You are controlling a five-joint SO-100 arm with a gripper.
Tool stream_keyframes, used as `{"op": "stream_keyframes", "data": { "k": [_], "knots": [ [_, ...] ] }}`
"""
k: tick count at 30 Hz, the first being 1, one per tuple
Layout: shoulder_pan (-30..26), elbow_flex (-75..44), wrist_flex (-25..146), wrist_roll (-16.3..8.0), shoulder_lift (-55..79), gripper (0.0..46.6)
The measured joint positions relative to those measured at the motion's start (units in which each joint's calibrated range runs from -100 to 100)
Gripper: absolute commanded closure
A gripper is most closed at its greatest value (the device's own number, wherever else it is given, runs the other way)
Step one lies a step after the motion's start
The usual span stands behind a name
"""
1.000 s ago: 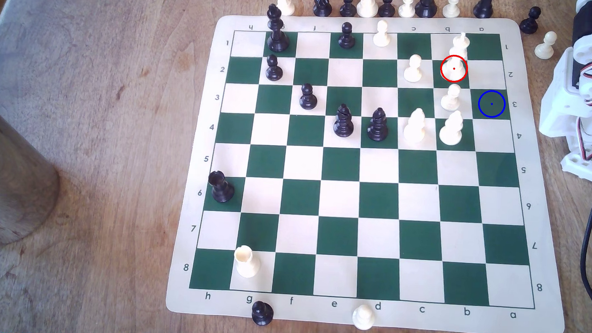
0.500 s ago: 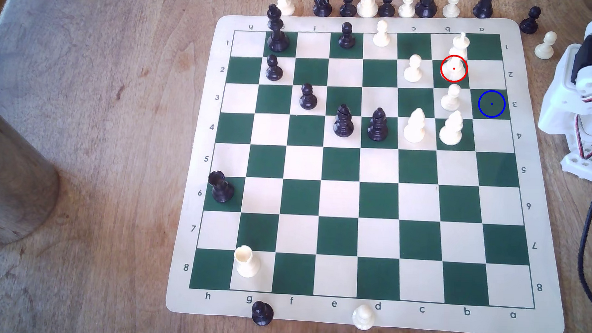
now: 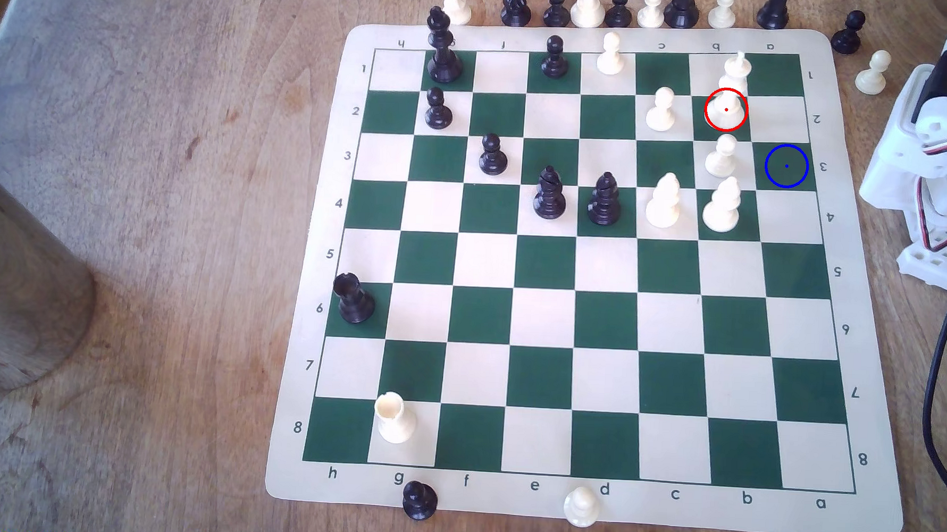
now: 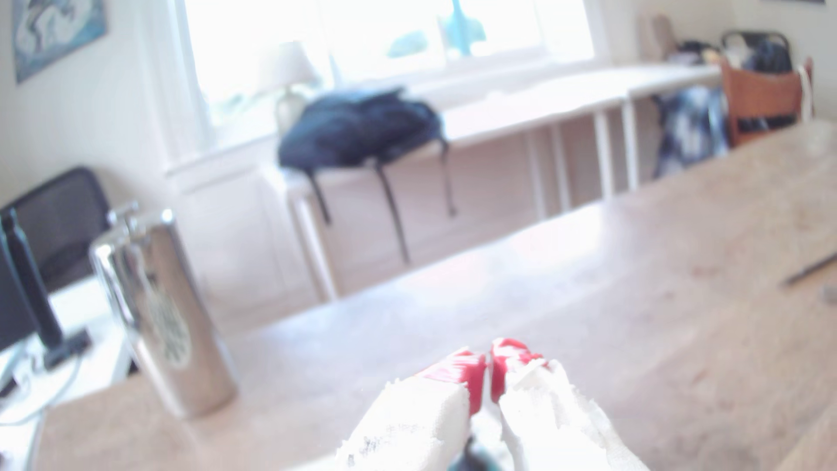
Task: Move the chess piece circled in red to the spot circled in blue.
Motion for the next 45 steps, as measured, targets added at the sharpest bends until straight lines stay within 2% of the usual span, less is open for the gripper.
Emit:
{"op": "stream_keyframes", "data": {
  "k": [5,8,11,12,13,21,26,33,35,41,45],
  "knots": [
    [1.6,-1.8,12.6,0.2,-0.2,42.2],
    [4.0,-1.9,21.6,1.8,-0.3,40.3],
    [4.8,-3.2,27.0,1.8,2.3,31.5],
    [4.8,-4.1,29.0,1.7,4.2,26.1],
    [5.5,-5.2,30.8,0.9,7.4,25.0],
    [6.1,-6.7,32.4,-2.5,18.3,26.0],
    [6.8,-9.3,32.4,-3.3,26.6,27.3],
    [9.8,-14.8,32.4,-2.3,42.0,28.5],
    [9.8,-15.2,32.4,-2.1,48.2,26.3],
    [11.1,-15.2,28.4,-2.1,53.6,26.1],
    [11.3,-13.7,24.5,-2.1,56.6,23.9]
  ]
}}
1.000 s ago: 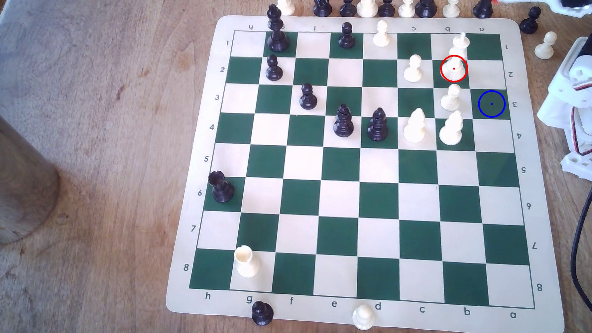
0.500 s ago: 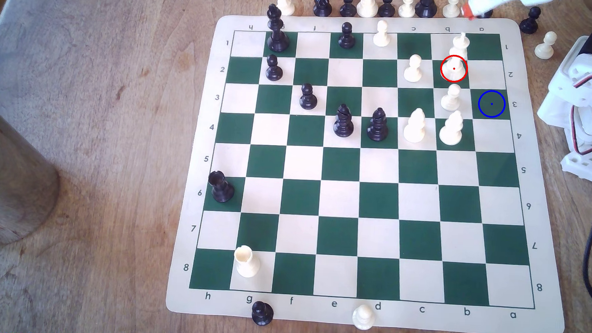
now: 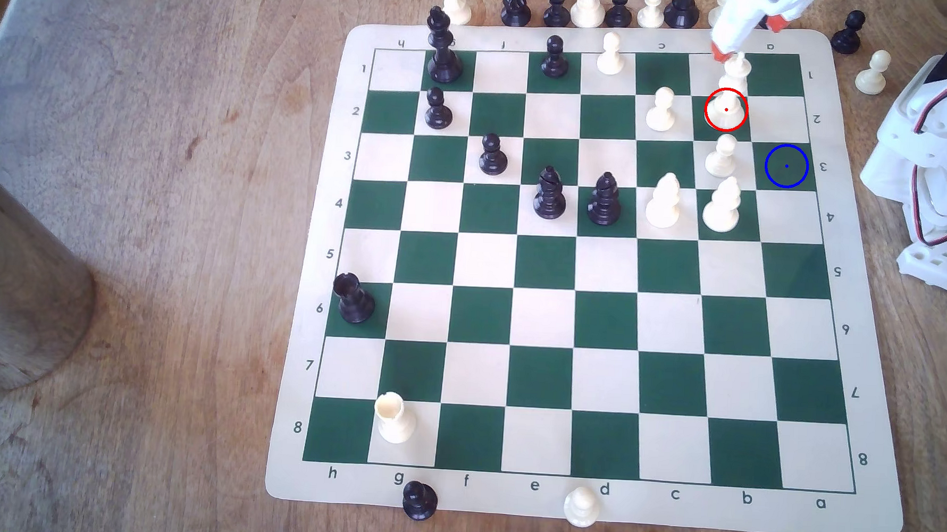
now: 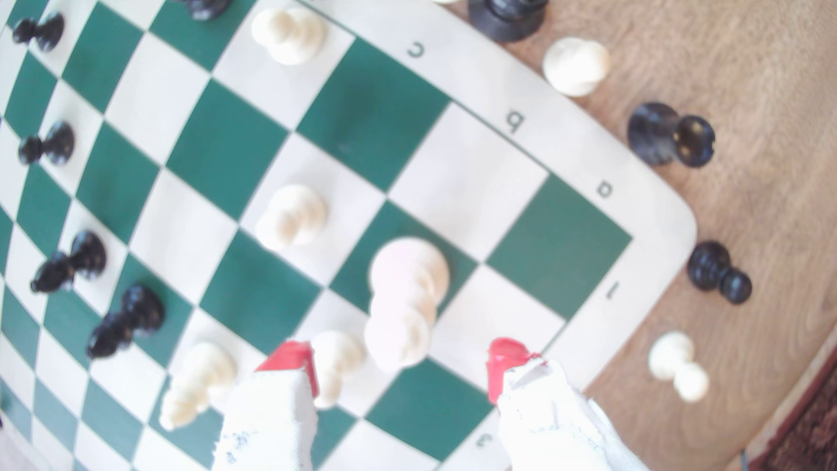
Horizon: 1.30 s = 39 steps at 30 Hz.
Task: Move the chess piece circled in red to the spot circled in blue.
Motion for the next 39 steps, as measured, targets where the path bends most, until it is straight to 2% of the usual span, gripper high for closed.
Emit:
{"op": "stream_keyframes", "data": {
  "k": [11,17,21,39],
  "knots": [
    [0.7,2.5,-5.3,0.2,4.9,26.5],
    [-0.6,7.3,-9.0,0.1,5.1,26.5],
    [-1.7,7.4,-9.3,-0.8,5.1,26.6],
    [-3.7,11.0,-14.3,-0.9,5.3,27.0]
  ]
}}
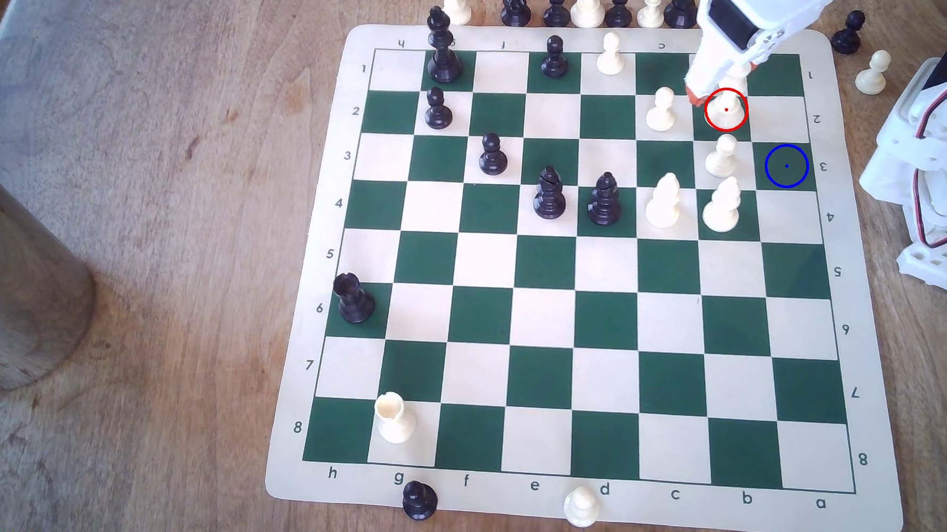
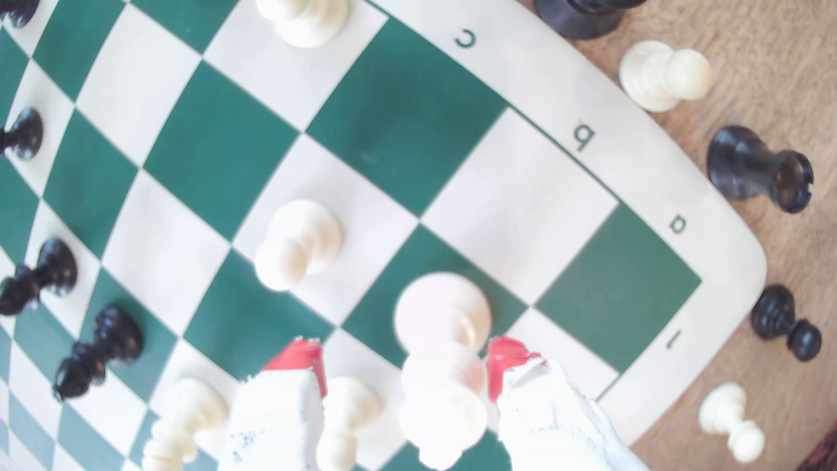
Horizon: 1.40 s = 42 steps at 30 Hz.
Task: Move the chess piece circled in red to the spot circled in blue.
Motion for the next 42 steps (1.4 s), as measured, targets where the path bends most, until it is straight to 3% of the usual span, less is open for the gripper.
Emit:
{"op": "stream_keyframes", "data": {
  "k": [19,26,42],
  "knots": [
    [-1.0,0.0,2.4,0.0,0.5,30.0],
    [-1.0,0.0,2.5,0.0,0.7,33.2],
    [-1.0,0.0,2.8,0.0,0.7,33.1]
  ]
}}
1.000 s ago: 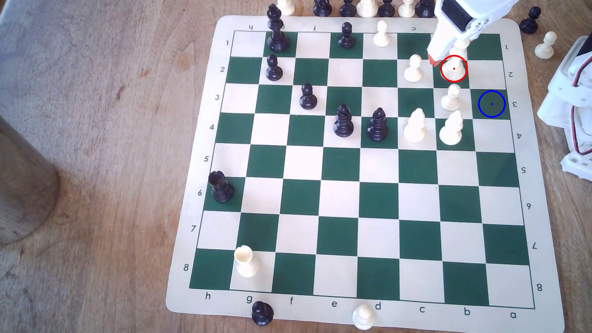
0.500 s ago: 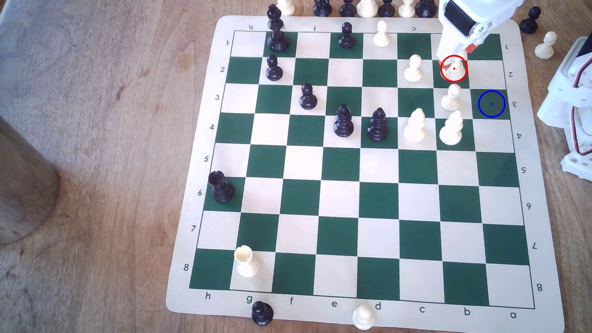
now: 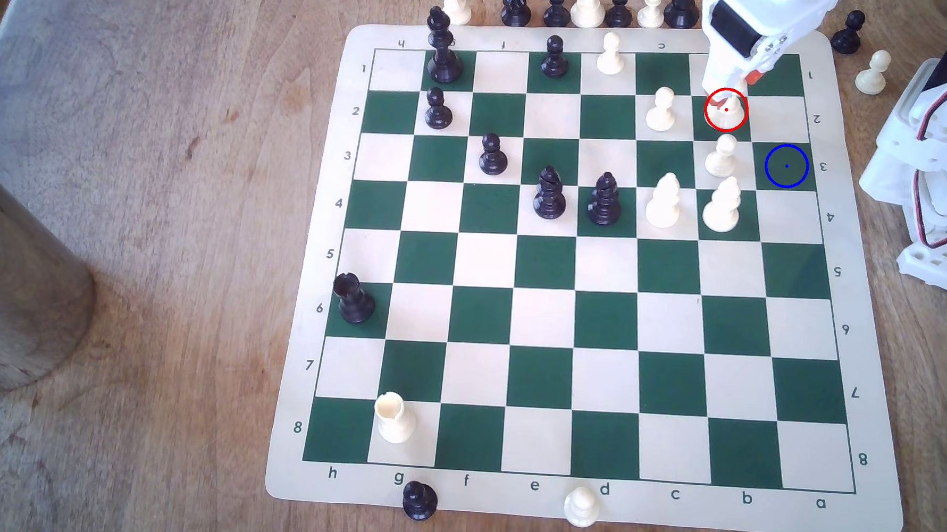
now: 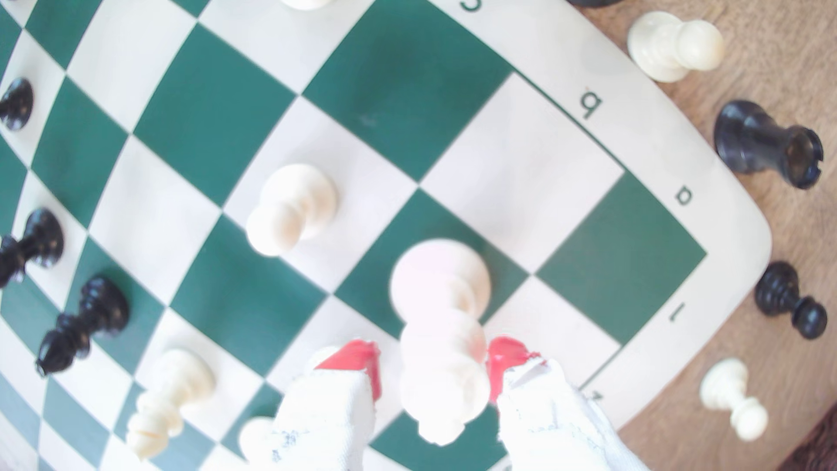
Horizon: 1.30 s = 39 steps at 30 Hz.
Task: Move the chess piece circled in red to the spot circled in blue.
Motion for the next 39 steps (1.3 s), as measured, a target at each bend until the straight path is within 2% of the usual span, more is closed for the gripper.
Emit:
{"op": "stream_keyframes", "data": {
  "k": [6,9,13,18,31,39],
  "knots": [
    [0.5,-4.3,3.5,0.0,0.0,34.2],
    [0.5,-5.3,4.3,0.0,0.0,37.4],
    [0.5,-5.4,4.4,0.0,0.0,38.9],
    [-0.4,-5.4,4.4,0.0,0.0,46.4],
    [-0.4,-5.4,4.6,0.0,-1.7,46.4],
    [-1.5,-7.9,11.7,0.0,-7.0,46.4]
  ]
}}
